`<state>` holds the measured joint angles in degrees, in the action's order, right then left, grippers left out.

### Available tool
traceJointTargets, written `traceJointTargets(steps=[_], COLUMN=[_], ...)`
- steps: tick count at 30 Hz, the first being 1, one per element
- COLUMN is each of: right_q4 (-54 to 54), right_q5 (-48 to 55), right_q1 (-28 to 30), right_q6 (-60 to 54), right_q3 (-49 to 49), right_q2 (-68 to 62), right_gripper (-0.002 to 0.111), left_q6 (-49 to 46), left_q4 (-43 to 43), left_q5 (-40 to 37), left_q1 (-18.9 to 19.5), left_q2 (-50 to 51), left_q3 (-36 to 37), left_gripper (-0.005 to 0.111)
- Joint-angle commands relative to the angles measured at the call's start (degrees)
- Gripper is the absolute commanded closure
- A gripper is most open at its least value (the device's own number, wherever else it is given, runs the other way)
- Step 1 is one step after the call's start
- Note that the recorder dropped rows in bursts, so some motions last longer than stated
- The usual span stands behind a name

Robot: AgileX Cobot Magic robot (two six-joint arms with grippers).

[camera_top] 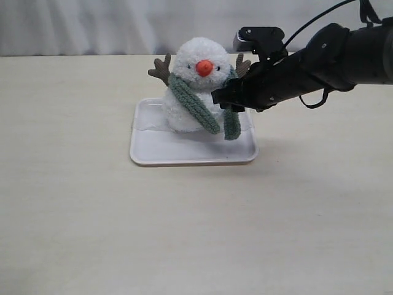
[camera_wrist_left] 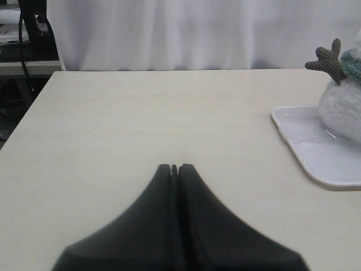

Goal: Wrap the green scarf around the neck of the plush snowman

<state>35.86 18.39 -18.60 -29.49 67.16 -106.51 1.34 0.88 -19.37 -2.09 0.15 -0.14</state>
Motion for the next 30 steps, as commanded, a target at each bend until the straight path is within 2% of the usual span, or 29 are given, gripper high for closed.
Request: traceJointTargets(steps=[1,4,9,15,24,30], right_q4=[-0.3,-0.3,-0.2,7.8,10.4,23.4], right_q5=[-1.9,-2.0,-2.3,1.2,3.8,5.5], right_q1=[-0.1,-0.1,-0.2,-0.2,-0.2,-0.2], right_q6=[0.8,0.8,0.8,0.0,-0.1,-8.1], right_q3=[0.2,0.2,0.2,0.2,0.2,0.2], right_q2=[-2.3,-3.8,-3.8,-2.8,-1.1,-1.7], right_gripper=[0.059,0.072,0.104,0.104,0.104,0.104], left_q6=[0.3,0.3,0.3,0.3,0.3,0.3], left_q4=[-0.1,-0.1,-0.1,-0.1,-0.1,-0.1], left_q5=[0.8,0.8,0.8,0.8,0.8,0.8], left_q1=[0.1,0.1,0.1,0.1,0.1,0.1], left_q2=[-0.1,-0.1,-0.1,-0.1,-0.1,-0.1], left_q3=[0.1,0.1,0.1,0.1,0.1,0.1], left_gripper=[0.107,0.107,0.107,0.107,0.107,0.107])
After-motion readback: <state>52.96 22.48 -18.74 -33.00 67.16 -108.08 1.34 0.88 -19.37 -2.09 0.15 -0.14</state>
